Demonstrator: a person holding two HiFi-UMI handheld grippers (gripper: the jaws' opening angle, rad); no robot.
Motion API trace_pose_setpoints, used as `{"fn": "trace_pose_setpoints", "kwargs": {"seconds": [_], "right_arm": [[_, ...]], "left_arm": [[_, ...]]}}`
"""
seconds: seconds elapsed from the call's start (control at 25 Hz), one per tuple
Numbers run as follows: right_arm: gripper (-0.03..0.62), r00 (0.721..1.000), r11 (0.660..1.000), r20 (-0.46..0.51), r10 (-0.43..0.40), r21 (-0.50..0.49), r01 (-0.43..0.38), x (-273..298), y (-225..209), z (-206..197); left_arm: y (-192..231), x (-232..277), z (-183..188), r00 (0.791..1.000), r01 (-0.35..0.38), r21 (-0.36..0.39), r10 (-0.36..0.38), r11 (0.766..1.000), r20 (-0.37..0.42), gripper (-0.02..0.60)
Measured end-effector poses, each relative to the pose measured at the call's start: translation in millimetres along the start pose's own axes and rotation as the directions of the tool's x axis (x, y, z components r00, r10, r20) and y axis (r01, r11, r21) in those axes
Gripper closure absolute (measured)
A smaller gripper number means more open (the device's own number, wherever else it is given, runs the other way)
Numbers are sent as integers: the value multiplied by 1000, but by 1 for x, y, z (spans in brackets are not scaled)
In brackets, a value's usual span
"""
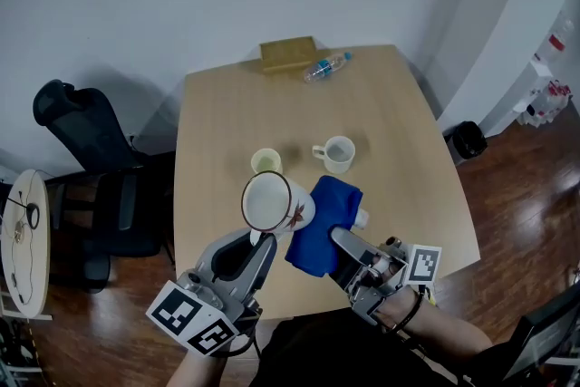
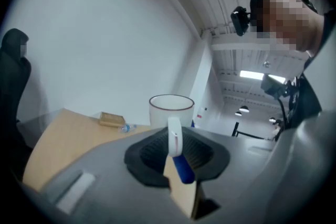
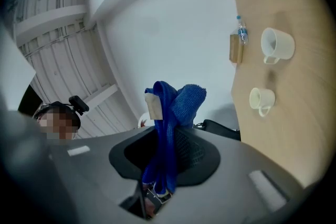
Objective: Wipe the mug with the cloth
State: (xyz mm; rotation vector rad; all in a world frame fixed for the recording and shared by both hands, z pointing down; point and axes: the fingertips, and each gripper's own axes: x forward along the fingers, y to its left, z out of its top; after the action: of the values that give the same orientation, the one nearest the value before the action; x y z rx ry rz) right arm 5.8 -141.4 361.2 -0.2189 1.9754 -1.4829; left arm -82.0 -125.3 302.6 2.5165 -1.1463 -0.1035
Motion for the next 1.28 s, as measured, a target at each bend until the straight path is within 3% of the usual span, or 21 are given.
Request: {"fn": "trace_pose_setpoints", "kwargs": {"seconds": [0.2,0.28,0.32,0.36,0.44,0.56,0.64,0.72,0.8,0.84,0.92,1.0,1.12,1.28], "right_arm": [[496,994,994,72,-83,-72,88,-20,-18,32],[496,977,957,71,-201,-201,211,-32,-35,47],[496,957,909,63,-282,-300,288,-40,-44,55],[496,928,837,54,-370,-414,358,-47,-53,62],[496,847,647,41,-530,-627,435,-60,-72,69],[496,707,351,28,-707,-853,385,-82,-105,69],[496,595,156,37,-803,-950,270,-98,-130,64],[496,476,-16,63,-877,-994,104,-111,-151,56],[496,382,-151,109,-918,-985,-82,-117,-167,47],[494,345,-200,131,-929,-964,-173,-121,-177,42],[494,284,-260,166,-944,-906,-333,-132,-199,34],[494,241,-284,192,-951,-848,-447,-145,-220,29],[494,208,-286,203,-957,-788,-545,-161,-244,21],[493,176,-264,197,-964,-755,-601,-172,-260,10]], "left_arm": [[1,-8,-34,996,-40,-22,38,999,-78,518],[15,-9,-55,987,-124,-35,119,992,-112,518],[26,-9,-68,977,-175,-25,170,984,-128,518],[40,-11,-82,965,-223,-6,220,975,-142,518],[68,-16,-110,939,-299,53,303,953,-160,518],[103,-24,-147,906,-362,155,386,919,-176,518],[121,-28,-168,885,-389,204,426,899,-188,518],[135,-29,-186,874,-406,225,448,886,-189,518],[144,-30,-201,875,-413,214,451,885,-176,517],[147,-30,-208,877,-416,201,450,887,-171,517],[153,-30,-223,870,-431,181,460,884,-176,517],[157,-31,-241,852,-454,178,484,873,-201,517],[160,-35,-267,826,-470,188,505,862,-249,517],[160,-42,-291,814,-458,202,499,866,-298,517]]}}
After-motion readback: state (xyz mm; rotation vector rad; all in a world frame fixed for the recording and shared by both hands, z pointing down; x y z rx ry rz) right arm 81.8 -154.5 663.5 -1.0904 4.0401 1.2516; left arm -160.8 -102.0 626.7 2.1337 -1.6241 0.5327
